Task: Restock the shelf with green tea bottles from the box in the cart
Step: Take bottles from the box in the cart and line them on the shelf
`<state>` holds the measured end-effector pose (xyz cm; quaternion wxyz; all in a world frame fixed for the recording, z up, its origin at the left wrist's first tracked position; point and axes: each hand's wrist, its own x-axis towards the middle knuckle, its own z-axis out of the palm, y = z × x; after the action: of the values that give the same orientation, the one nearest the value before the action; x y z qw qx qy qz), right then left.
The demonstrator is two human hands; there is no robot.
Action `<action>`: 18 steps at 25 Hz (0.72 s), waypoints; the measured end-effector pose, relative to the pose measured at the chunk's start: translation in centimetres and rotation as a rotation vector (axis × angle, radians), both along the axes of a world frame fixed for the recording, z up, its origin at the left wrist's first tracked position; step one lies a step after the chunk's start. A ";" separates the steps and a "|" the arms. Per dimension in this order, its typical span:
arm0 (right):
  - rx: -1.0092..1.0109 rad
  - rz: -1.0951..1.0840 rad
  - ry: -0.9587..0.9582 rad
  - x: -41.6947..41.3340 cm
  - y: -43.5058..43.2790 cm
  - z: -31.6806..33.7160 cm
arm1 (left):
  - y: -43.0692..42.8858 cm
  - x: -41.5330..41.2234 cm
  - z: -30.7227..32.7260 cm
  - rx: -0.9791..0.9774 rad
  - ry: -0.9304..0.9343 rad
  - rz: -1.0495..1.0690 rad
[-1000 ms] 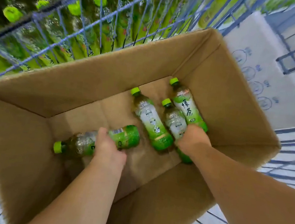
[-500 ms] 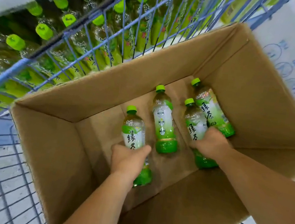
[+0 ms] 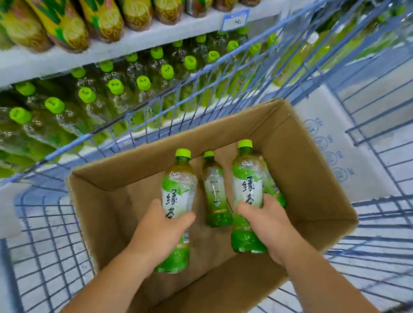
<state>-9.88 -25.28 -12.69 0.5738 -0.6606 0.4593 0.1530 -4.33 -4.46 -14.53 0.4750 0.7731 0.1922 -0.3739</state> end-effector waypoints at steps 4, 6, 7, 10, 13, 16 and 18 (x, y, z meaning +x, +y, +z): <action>-0.054 0.020 -0.054 -0.6 3.0 6.4 | 2.2 1.1 6.8 -0.039 -0.106 -0.021; -0.097 0.041 -0.062 -0.9 4.5 9.8 | 3.5 1.2 10.3 -0.053 -0.165 -0.051; -0.109 0.045 -0.072 -1.0 5.2 11.4 | 4.1 1.4 11.9 -0.065 -0.183 -0.060; -0.156 0.068 -0.114 -1.4 7.8 16.8 | 6.6 1.4 16.9 -0.087 -0.247 -0.083; -0.173 0.073 -0.158 -2.1 10.5 21.4 | 9.0 0.9 21.2 -0.149 -0.287 -0.113; -0.185 0.070 -0.219 -2.9 13.1 24.2 | 11.3 -0.1 24.9 -0.184 -0.327 -0.092; -0.197 0.083 -0.256 -3.2 14.7 25.7 | 13.0 -1.0 26.9 -0.192 -0.380 -0.047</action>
<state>-13.06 -10.54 12.99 0.5531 -0.7463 0.3676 0.0453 -5.29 8.55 12.36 0.5654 0.7850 0.0447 -0.2492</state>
